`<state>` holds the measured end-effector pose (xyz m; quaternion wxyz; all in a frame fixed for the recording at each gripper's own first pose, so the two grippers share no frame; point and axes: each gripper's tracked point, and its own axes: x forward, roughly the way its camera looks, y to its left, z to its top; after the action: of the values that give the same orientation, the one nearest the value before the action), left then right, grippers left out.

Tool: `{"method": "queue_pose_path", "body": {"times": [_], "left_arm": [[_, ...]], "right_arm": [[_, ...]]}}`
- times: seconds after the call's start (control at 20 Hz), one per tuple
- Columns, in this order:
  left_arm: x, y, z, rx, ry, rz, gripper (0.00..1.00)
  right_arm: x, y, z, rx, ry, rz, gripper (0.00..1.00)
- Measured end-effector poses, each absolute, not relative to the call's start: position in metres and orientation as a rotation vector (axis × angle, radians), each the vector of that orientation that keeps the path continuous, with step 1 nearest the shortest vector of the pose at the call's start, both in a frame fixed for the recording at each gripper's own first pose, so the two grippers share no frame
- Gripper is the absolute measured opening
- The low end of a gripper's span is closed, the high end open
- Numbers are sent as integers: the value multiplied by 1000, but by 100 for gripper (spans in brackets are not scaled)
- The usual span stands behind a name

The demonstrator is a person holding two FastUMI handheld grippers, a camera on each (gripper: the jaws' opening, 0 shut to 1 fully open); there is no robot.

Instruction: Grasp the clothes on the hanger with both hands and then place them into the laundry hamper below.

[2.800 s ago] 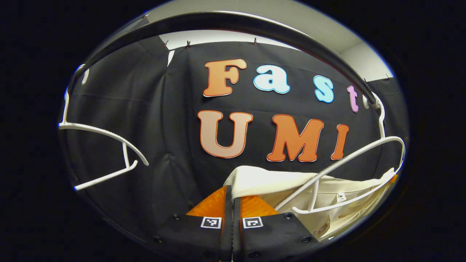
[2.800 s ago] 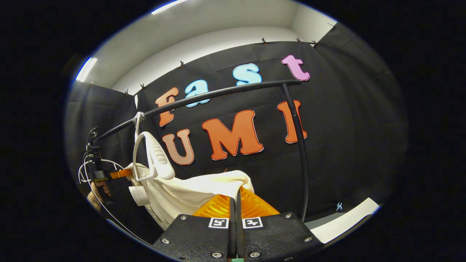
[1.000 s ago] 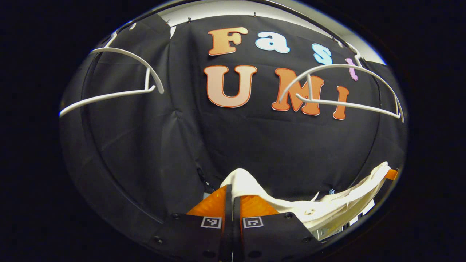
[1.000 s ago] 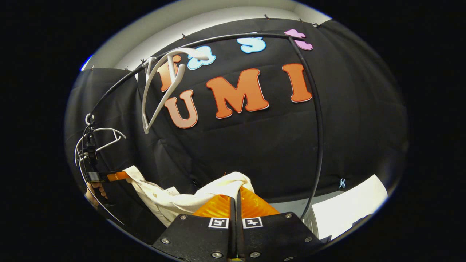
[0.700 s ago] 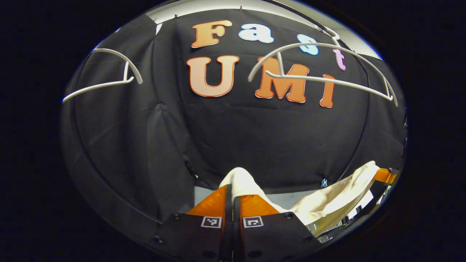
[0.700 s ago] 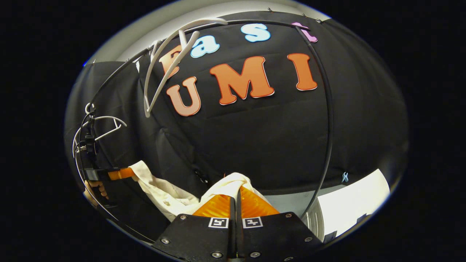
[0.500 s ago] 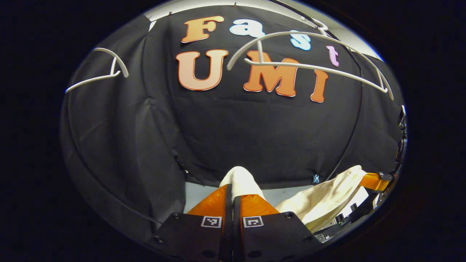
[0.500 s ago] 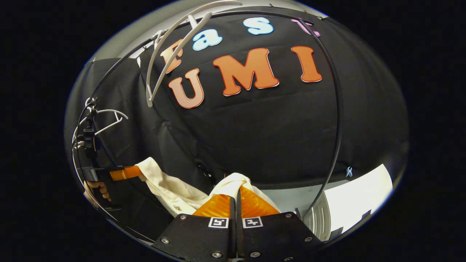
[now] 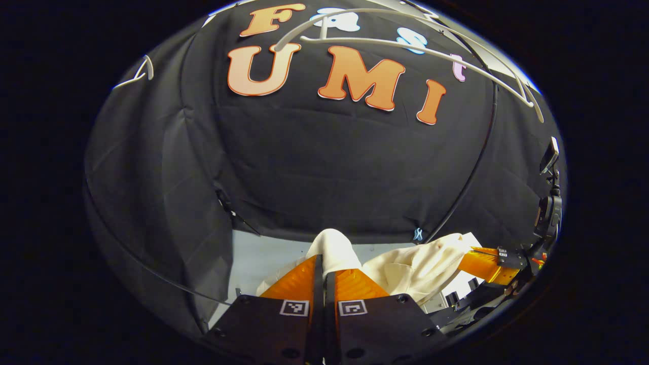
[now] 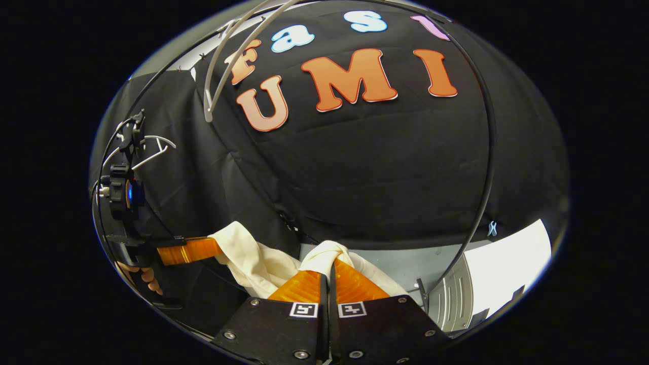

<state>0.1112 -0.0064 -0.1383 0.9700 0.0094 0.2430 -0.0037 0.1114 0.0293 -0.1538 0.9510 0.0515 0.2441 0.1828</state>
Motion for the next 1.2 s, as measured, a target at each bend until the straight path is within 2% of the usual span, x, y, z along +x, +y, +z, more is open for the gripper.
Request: {"method": "queue_pose_path", "body": {"times": [0.25,0.3,0.35,0.65,1.15,1.2], "left_arm": [[105,-18,-172,-32,574,-10,8],[103,-18,-177,-35,591,-8,5],[100,-19,-183,-39,608,-5,8],[90,-20,-221,-46,723,19,8],[66,-2,-267,-39,898,84,5],[65,0,-271,-44,906,88,10]], "right_arm": [[107,31,-187,117,573,331,1],[104,30,-194,112,586,325,1],[103,30,-200,107,602,319,1],[101,35,-237,96,699,278,3],[83,46,-278,64,807,277,9],[82,44,-281,62,815,272,9]]}}
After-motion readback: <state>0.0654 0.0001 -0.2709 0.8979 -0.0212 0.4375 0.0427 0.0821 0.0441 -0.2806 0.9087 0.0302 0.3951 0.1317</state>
